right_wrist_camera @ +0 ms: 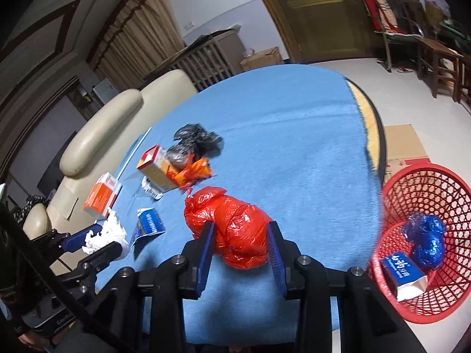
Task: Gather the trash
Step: 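Carry the red bag and white foil over the red basket with both tools, then release the red bag and white foil into the basket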
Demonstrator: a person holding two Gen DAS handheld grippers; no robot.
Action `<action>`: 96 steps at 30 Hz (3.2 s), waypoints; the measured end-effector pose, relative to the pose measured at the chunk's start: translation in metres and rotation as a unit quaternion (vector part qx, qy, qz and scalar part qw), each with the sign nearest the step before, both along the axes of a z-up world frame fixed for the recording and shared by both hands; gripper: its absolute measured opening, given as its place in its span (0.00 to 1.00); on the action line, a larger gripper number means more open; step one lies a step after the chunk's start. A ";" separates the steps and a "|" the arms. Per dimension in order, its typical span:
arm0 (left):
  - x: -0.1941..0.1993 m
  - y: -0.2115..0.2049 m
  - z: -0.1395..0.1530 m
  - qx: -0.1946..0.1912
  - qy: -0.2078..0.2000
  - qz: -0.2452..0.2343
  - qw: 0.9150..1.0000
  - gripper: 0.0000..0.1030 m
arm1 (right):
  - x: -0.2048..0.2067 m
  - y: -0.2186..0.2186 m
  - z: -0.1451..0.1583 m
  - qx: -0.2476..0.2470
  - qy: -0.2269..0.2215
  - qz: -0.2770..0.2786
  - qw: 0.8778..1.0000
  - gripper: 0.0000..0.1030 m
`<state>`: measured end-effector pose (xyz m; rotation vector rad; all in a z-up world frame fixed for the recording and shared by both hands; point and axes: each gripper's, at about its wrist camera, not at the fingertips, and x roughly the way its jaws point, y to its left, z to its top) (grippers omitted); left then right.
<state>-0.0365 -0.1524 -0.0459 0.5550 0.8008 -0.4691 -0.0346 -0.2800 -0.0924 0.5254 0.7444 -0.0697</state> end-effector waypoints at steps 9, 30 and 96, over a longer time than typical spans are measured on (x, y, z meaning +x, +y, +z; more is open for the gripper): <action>-0.008 -0.031 0.001 0.013 -0.002 -0.033 0.999 0.41 | -0.012 -0.025 -0.001 0.011 -0.007 -0.028 1.000 0.37; -0.022 -0.062 0.009 0.024 -0.013 -0.064 0.998 0.41 | -0.038 -0.050 0.004 0.020 -0.018 -0.062 0.998 0.37; -0.047 -0.244 -0.019 -0.041 0.105 -0.249 0.962 0.57 | -0.197 -0.194 -0.034 0.091 0.000 -0.314 0.945 0.54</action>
